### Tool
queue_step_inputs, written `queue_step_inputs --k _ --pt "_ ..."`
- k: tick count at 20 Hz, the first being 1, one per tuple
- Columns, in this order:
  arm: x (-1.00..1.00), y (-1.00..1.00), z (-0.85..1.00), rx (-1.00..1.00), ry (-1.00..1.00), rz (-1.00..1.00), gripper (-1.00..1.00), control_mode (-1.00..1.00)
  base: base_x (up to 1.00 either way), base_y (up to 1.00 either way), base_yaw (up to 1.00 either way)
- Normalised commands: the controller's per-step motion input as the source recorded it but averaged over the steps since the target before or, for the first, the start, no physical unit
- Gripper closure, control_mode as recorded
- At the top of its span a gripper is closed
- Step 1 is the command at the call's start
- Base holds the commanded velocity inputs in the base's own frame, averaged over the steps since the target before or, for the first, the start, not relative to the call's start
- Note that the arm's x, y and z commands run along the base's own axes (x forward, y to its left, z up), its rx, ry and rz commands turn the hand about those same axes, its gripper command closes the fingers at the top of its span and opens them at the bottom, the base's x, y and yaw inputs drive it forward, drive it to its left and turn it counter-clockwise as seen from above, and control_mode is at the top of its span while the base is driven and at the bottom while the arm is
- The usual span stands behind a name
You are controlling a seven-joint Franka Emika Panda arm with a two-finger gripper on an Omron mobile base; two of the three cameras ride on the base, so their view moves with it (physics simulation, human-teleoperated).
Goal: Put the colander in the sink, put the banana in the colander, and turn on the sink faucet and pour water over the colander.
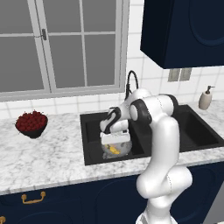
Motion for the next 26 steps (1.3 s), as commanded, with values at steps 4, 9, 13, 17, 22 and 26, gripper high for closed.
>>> queue_step_inputs --k 4,9,13,17,22,26 --pt "-0.14 -0.01 0.46 0.00 -0.01 -0.06 -1.00 -1.00 0.00 0.00 0.00" --pt "-0.15 0.00 0.41 -0.01 -0.02 -0.01 -1.00 -1.00 0.00 0.00 0.00" --pt "-0.13 0.00 0.57 0.00 -0.01 0.00 -1.00 -1.00 0.00 0.00 0.00" --pt "-0.16 0.00 0.61 0.00 0.00 -0.02 -1.00 -1.00 0.00 0.00 0.00" --pt "-0.34 -0.17 0.40 0.00 -0.01 -0.01 -1.00 -1.00 0.00 0.00 0.00" --pt "-0.46 -0.05 0.56 0.00 0.00 -0.04 -1.00 -1.00 0.00 0.00 0.00"
